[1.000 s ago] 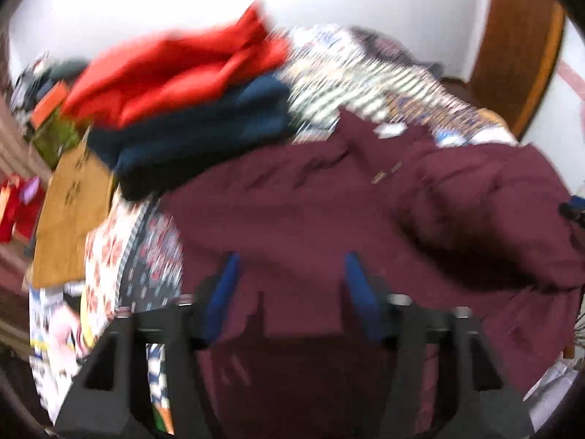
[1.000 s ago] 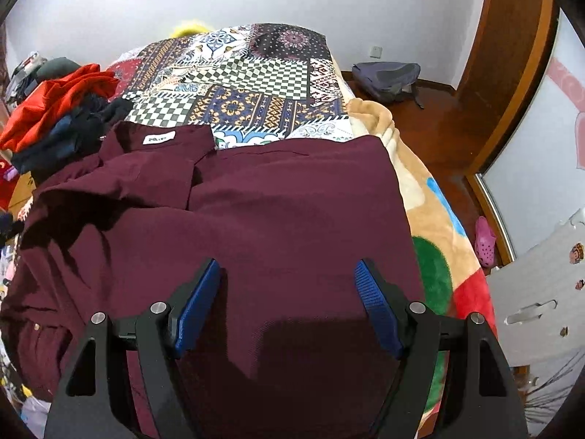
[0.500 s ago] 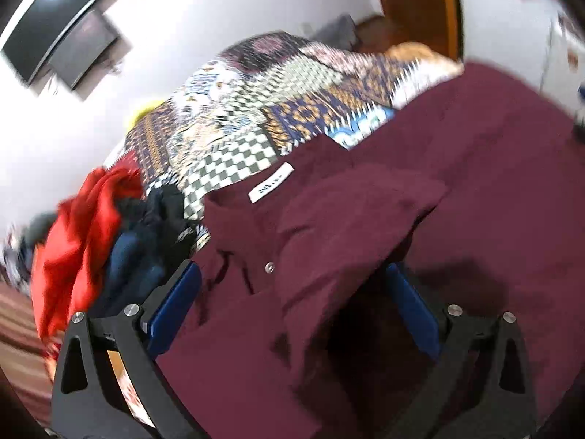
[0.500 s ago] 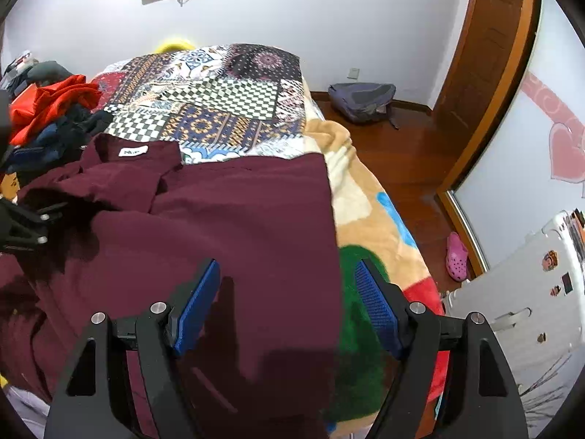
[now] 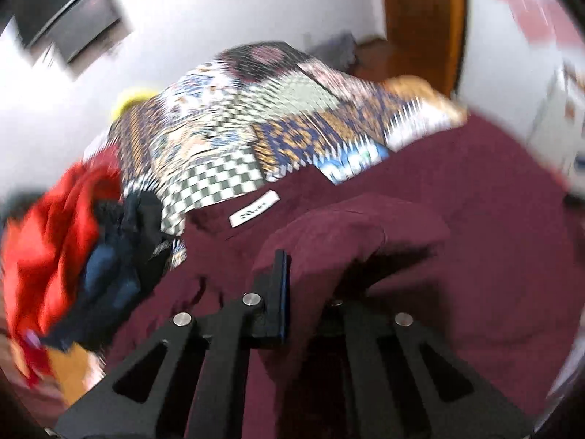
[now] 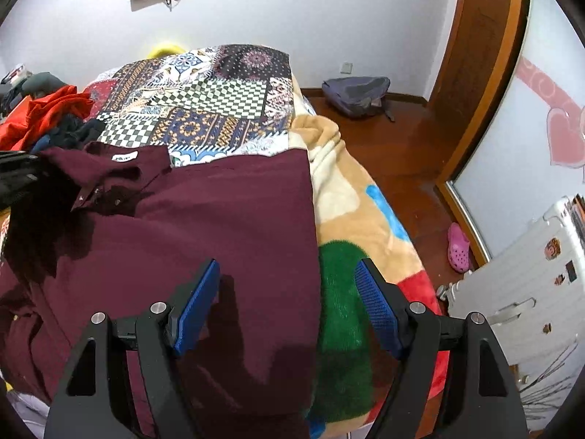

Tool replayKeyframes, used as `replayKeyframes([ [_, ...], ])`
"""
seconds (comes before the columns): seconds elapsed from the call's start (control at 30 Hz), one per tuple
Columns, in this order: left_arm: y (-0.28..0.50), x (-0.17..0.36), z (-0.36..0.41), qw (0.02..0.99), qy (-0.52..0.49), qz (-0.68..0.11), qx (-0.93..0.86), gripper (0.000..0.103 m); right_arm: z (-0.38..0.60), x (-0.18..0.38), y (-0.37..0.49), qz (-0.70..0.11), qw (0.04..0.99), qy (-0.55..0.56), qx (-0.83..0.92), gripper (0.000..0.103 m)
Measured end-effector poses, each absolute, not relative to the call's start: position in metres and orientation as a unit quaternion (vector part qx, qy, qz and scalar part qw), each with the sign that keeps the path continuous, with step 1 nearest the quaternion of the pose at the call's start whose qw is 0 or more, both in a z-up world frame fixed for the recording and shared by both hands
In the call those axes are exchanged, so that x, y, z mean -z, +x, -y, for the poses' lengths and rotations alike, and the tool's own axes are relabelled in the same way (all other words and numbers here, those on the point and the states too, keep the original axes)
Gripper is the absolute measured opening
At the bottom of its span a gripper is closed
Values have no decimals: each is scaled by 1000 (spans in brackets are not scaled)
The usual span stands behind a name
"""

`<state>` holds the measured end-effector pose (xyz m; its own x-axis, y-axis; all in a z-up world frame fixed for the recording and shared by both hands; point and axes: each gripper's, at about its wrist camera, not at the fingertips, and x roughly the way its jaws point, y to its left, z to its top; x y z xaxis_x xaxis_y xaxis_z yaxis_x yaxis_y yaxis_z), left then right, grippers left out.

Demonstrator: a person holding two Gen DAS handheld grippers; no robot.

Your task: Fold large clothes

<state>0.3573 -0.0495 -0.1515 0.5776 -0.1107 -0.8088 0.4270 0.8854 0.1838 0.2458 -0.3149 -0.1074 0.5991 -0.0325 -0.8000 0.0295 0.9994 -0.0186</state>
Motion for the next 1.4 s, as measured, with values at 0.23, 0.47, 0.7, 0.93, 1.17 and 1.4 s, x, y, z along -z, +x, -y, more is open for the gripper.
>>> replayKeyframes([
  [0.23,308,106,-70,913,0,-397,97,4,299,101,255,-438,899,-5,2,73],
  [0.47,270,157,-145,894,-91,-437,47,8,265,110,256,-453,891,-14,-23,73],
  [0.7,258,228,-158,848,-154,-503,63,14,251,111,248,-463,885,-34,-22,73],
  [0.93,258,233,-181,838,-248,-480,77,25,258,109,244,-465,885,-30,-5,73],
  [1.17,250,205,-176,874,-190,-445,45,11,272,104,237,-458,889,-16,8,73],
  [1.4,241,203,-174,878,-149,-454,16,15,290,102,225,-448,894,-18,14,73],
])
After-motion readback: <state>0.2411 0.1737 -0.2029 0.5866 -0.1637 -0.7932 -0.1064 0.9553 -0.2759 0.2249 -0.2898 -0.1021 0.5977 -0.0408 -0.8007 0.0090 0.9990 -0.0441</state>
